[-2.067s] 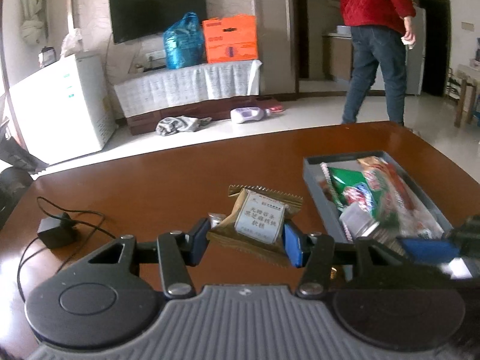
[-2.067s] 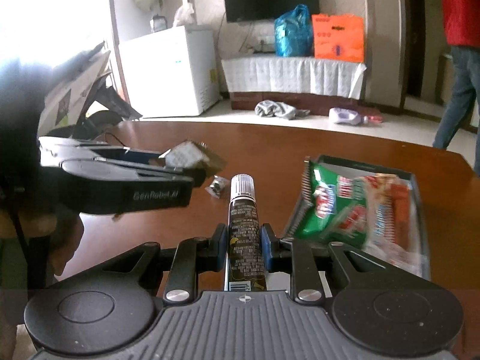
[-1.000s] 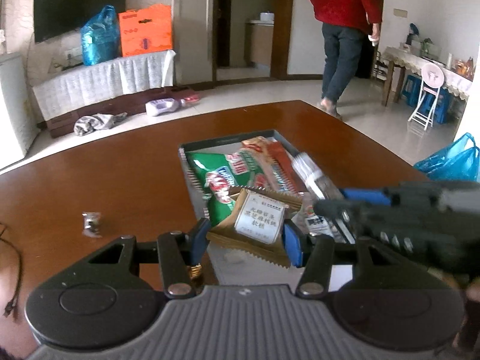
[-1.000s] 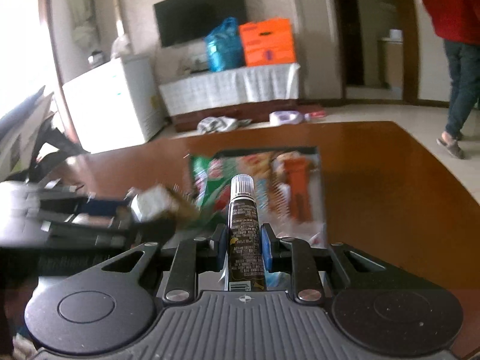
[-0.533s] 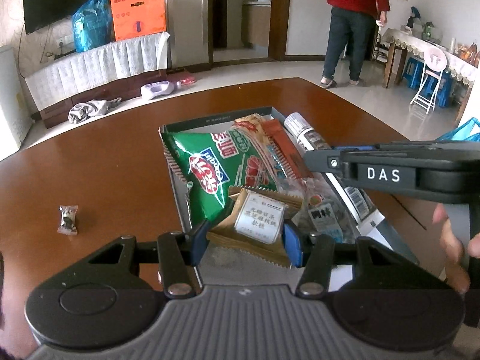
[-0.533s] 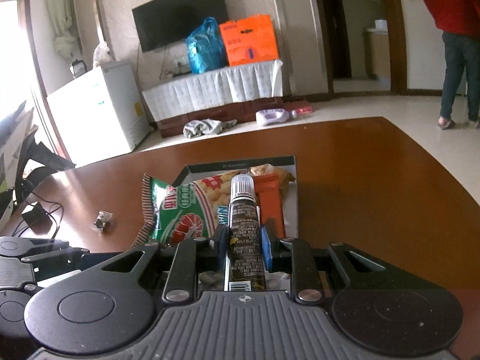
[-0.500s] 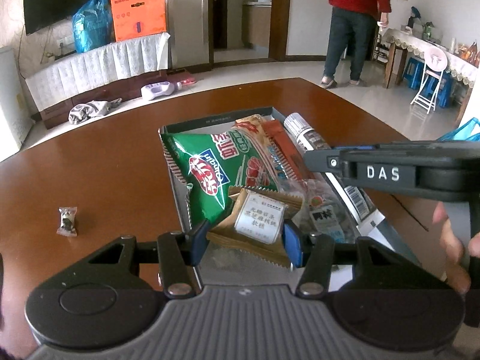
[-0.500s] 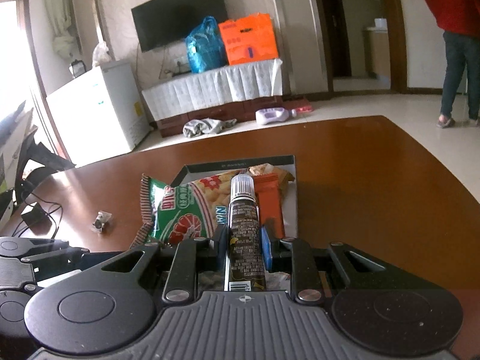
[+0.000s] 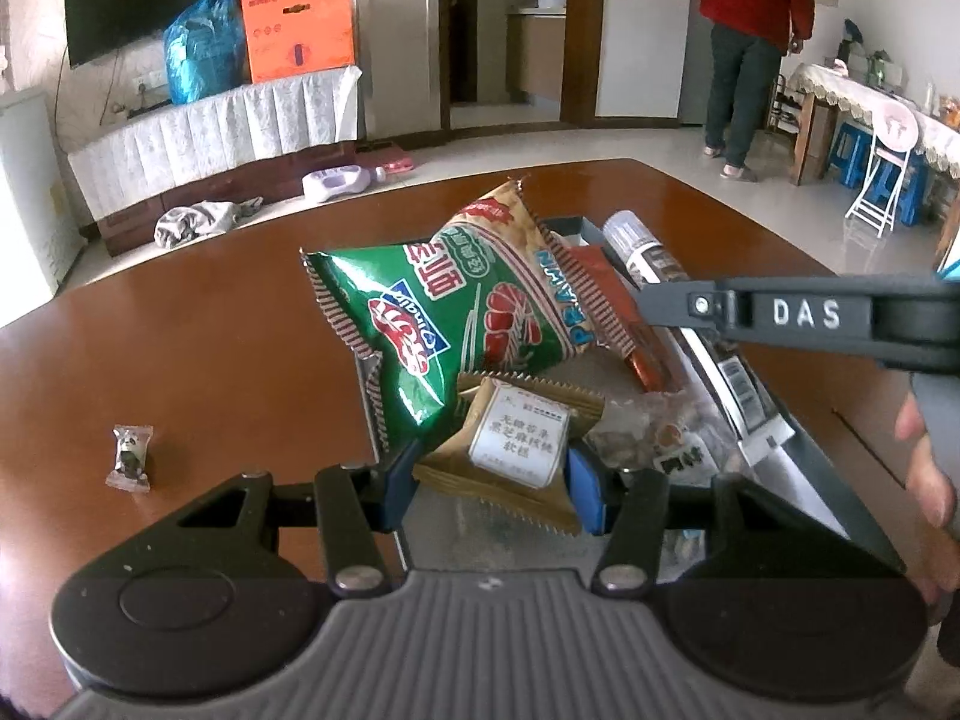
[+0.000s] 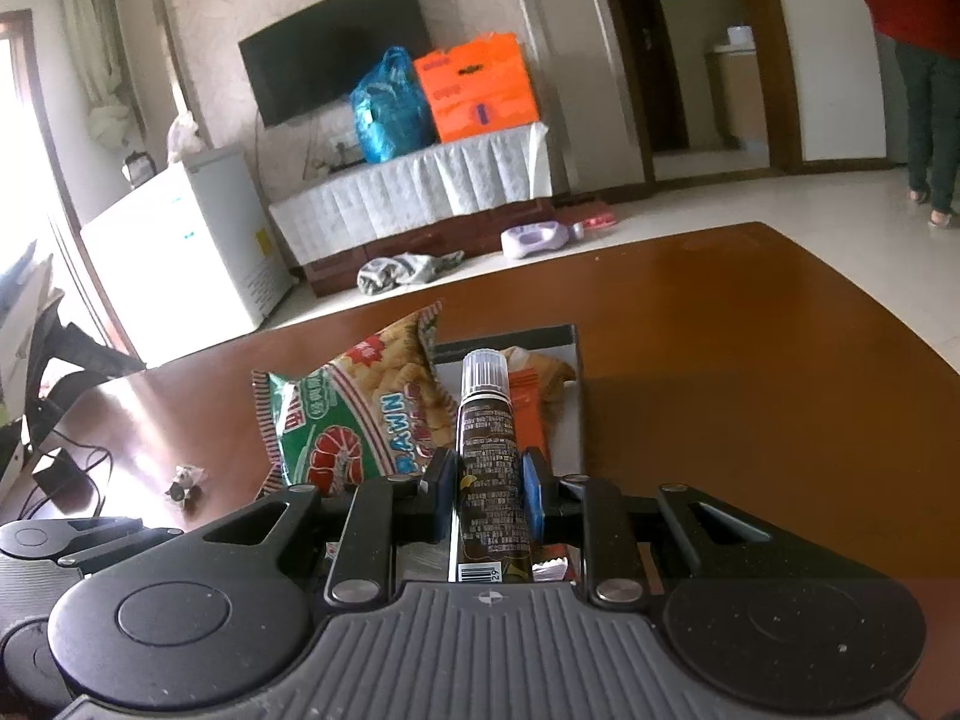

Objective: Organize snacks
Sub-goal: 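Lower the biscuit packet with the left tool while the right tool lowers the sauce tube into the box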

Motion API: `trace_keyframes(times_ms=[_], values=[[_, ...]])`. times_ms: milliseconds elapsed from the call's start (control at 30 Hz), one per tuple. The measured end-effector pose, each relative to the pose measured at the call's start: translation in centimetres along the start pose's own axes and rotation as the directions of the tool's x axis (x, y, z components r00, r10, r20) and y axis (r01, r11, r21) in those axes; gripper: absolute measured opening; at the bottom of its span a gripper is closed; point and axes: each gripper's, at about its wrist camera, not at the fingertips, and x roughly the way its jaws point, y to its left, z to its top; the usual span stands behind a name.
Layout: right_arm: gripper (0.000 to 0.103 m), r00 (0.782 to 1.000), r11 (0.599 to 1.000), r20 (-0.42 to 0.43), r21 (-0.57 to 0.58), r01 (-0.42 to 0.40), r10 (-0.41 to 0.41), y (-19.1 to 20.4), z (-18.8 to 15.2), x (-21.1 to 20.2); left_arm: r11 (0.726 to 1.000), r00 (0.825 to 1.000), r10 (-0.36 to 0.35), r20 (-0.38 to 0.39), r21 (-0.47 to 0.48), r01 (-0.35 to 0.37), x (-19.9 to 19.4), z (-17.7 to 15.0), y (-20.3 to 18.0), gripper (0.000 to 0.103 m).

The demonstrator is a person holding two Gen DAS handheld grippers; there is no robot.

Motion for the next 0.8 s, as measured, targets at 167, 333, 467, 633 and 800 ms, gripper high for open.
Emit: trace_keyframes(times_ms=[167,333,467,633,800], values=[[0.025,1.000,0.999,-0.013,-0.040,-0.007,0.007,0.8,-0.5,0.3,1.000,1.000,-0.017,-0.005,-0.002,0.017,0.4,-0.2,-0.3,0.051],[0.026,1.000,0.998,-0.026,-0.058,-0.005,0.003,1.2,-0.6,0.6,0.999,0.999,-0.026,-0.025,0.031,0.027,0.7,-0.4,-0.7,0.051],[0.026,1.000,0.998,-0.020,-0.056,-0.006,0.005,1.1,-0.6,0.4,0.999,0.999,-0.027,-0.026,0.028,0.028,0.6,-0.3,-0.3,0.051],[0.026,1.000,0.996,-0.020,-0.085,-0.003,0.001,1.3,-0.7,0.4,0.999,0.999,-0.026,-0.030,0.032,0.026,0.5,-0.4,-0.5,0.051],[0.026,1.000,0.995,-0.015,-0.098,0.001,-0.002,1.5,-0.8,0.2,0.999,0.999,-0.028,-0.030,0.033,0.029,0.6,-0.3,-0.5,0.051]])
